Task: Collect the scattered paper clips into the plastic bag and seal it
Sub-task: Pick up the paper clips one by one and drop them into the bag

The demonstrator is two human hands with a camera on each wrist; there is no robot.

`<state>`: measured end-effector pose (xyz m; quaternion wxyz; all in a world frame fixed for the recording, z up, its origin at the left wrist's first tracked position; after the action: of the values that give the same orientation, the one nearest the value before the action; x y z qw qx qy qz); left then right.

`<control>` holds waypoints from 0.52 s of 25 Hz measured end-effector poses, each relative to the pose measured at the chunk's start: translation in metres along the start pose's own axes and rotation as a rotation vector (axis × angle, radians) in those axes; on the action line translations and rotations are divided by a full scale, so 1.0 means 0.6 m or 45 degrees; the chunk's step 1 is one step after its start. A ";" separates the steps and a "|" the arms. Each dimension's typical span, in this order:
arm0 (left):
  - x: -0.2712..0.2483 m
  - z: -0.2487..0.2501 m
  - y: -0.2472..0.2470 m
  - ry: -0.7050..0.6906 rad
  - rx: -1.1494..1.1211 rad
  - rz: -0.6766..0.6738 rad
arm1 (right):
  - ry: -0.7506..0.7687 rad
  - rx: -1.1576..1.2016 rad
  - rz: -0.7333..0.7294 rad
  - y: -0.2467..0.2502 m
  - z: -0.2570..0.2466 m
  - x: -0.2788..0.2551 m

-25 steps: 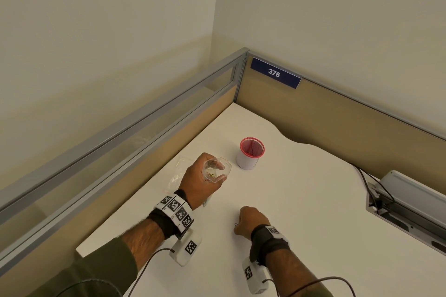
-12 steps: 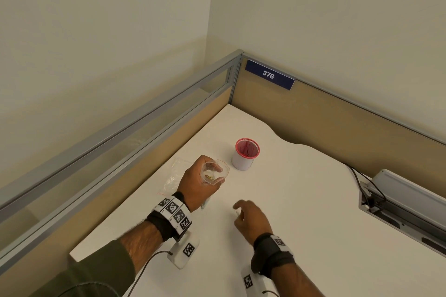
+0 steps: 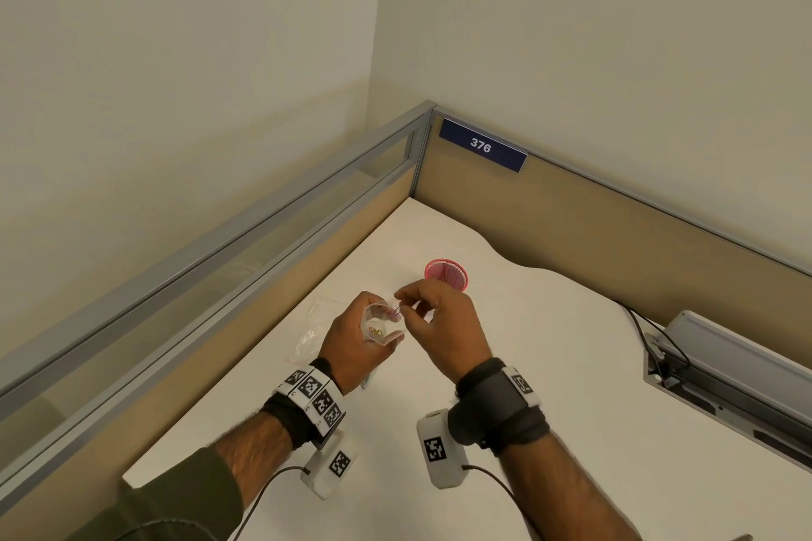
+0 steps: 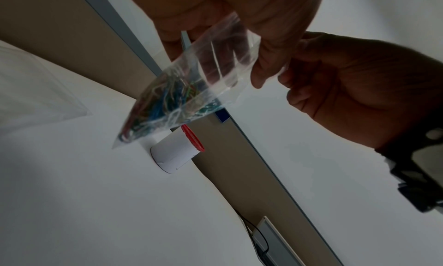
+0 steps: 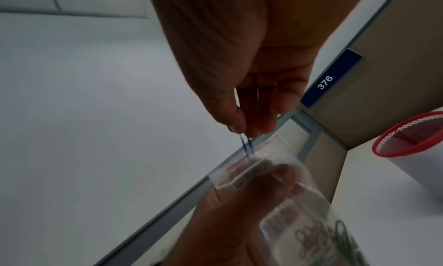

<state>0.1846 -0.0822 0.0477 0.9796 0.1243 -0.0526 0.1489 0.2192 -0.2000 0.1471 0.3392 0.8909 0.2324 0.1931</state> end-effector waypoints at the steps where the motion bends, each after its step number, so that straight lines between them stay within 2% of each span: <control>1: 0.001 0.001 0.002 -0.009 0.008 -0.002 | 0.004 -0.022 0.002 -0.005 0.000 0.001; 4: 0.007 -0.005 0.010 -0.004 -0.030 -0.035 | -0.031 -0.126 0.060 -0.002 0.011 0.004; 8: 0.011 -0.002 0.014 -0.017 -0.043 -0.089 | -0.141 -0.144 -0.113 -0.022 0.028 0.000; 13: 0.021 0.017 0.019 -0.087 -0.032 -0.165 | -0.039 -0.127 -0.037 -0.038 -0.003 -0.008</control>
<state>0.1925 -0.0708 0.0621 0.9863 0.1203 -0.0799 0.0803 0.2077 -0.1868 0.1316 0.3895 0.8722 0.2302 0.1858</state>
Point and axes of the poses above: each hand's wrist, its own x-axis towards the middle knuckle, its own y-axis out of the back of the hand, z = x × y, the point moved 10 cm from there along x, towards the middle knuckle
